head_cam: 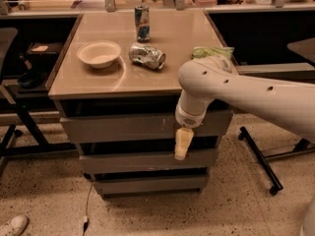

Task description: Open top drawer

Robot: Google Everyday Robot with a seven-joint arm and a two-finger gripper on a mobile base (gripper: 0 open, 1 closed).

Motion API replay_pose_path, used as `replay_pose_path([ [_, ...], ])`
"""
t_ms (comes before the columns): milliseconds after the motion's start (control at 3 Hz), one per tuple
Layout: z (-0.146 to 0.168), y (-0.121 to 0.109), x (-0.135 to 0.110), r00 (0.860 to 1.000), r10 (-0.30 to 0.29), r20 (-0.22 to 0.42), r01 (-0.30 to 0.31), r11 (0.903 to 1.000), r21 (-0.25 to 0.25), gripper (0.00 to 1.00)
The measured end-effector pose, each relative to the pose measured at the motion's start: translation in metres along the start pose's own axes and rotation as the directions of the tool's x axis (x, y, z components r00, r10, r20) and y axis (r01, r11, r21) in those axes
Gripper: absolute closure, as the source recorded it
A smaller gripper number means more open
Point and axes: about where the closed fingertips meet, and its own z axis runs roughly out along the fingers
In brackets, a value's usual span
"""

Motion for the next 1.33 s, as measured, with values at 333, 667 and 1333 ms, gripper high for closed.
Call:
replay_pose_path([
  [333, 0.018, 0.008, -0.006, 1.000, -0.019, 0.009, 0.019, 0.9992, -0.035, 0.00],
  [667, 0.018, 0.015, -0.006, 1.000, -0.026, 0.012, 0.027, 0.9983, -0.051, 0.00],
  [1333, -0.004, 0.061, -0.001, 0.998, -0.003, 0.059, 0.011, 0.9917, -0.128, 0.00],
])
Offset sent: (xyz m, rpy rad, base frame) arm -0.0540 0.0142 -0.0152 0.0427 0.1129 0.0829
